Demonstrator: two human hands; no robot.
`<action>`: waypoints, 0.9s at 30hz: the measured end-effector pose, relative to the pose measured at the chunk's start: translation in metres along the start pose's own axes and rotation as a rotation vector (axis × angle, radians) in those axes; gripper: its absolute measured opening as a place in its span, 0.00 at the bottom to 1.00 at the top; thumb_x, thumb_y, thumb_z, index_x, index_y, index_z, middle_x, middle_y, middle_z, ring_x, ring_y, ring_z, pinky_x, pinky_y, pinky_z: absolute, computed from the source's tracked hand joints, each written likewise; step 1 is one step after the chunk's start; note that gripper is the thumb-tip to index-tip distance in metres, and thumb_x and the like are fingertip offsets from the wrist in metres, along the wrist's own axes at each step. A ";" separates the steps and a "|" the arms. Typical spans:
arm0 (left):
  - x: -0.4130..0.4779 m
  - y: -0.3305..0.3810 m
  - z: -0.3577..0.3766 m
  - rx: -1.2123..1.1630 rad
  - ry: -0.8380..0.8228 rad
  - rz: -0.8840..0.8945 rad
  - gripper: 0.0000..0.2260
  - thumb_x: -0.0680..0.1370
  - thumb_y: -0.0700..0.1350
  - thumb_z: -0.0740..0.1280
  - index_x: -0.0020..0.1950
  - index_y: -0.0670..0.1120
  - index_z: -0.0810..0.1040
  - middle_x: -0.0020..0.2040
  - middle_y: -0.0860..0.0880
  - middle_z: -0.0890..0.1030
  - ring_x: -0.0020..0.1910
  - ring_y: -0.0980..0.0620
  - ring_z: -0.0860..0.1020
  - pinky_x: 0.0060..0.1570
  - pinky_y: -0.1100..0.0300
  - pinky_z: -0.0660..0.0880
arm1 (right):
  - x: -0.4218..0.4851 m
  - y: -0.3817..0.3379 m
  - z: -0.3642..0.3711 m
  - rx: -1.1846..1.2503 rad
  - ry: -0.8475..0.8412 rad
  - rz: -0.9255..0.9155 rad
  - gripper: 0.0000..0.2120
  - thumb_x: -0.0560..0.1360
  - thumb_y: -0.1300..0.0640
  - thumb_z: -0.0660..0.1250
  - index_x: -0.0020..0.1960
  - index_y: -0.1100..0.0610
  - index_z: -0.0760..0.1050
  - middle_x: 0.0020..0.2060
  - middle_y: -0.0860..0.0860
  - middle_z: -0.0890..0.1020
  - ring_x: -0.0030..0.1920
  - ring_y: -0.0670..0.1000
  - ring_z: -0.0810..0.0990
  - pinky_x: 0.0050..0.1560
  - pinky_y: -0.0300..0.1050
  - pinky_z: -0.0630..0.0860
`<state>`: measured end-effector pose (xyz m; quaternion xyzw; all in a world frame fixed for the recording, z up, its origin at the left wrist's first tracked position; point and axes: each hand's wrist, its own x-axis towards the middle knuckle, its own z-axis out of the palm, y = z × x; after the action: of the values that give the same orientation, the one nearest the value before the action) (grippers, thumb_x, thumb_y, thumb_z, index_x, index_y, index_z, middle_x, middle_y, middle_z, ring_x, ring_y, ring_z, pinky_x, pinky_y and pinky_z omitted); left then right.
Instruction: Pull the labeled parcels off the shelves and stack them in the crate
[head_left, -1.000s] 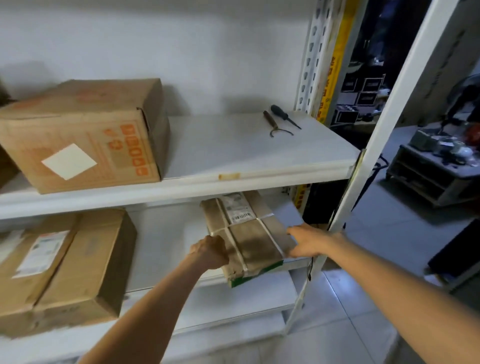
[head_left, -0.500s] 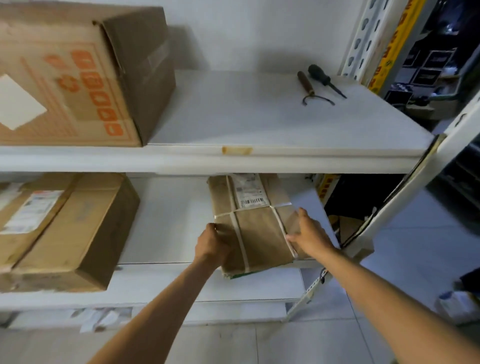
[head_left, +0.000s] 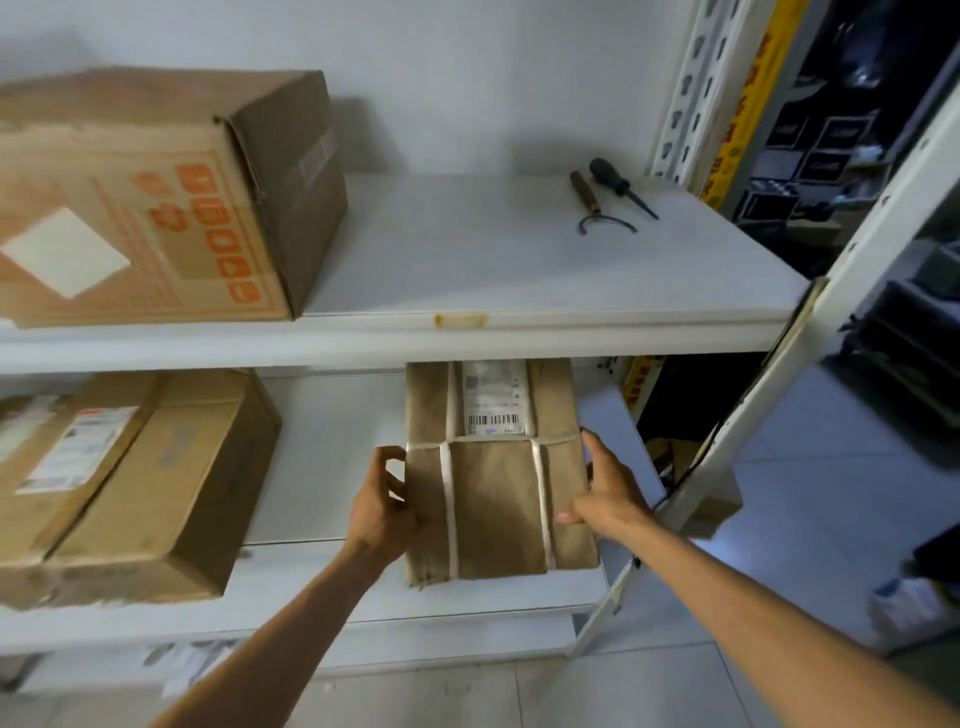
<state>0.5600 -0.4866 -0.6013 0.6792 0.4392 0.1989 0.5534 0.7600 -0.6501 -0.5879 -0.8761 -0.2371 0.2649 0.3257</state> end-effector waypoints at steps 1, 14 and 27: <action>-0.003 -0.001 -0.007 -0.012 -0.022 0.015 0.29 0.56 0.32 0.60 0.47 0.62 0.71 0.42 0.42 0.73 0.37 0.42 0.75 0.31 0.52 0.76 | -0.006 0.002 0.000 0.013 -0.022 -0.015 0.48 0.64 0.68 0.78 0.75 0.47 0.57 0.59 0.53 0.77 0.56 0.54 0.78 0.50 0.47 0.81; -0.027 -0.035 -0.097 -0.116 -0.277 -0.099 0.19 0.69 0.21 0.60 0.49 0.42 0.74 0.48 0.39 0.74 0.42 0.42 0.75 0.37 0.51 0.75 | -0.100 -0.024 0.060 0.099 -0.013 0.060 0.33 0.64 0.73 0.76 0.64 0.54 0.70 0.43 0.48 0.77 0.45 0.50 0.79 0.40 0.48 0.82; -0.030 -0.026 -0.181 -0.002 -0.462 0.002 0.15 0.71 0.24 0.61 0.51 0.40 0.74 0.47 0.40 0.76 0.46 0.43 0.77 0.41 0.47 0.79 | -0.205 -0.081 0.119 0.176 0.264 0.129 0.26 0.63 0.75 0.74 0.54 0.57 0.69 0.50 0.52 0.76 0.48 0.55 0.78 0.39 0.49 0.81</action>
<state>0.3975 -0.4071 -0.5631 0.7068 0.2998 0.0390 0.6396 0.5137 -0.6625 -0.5448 -0.8847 -0.1114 0.1875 0.4120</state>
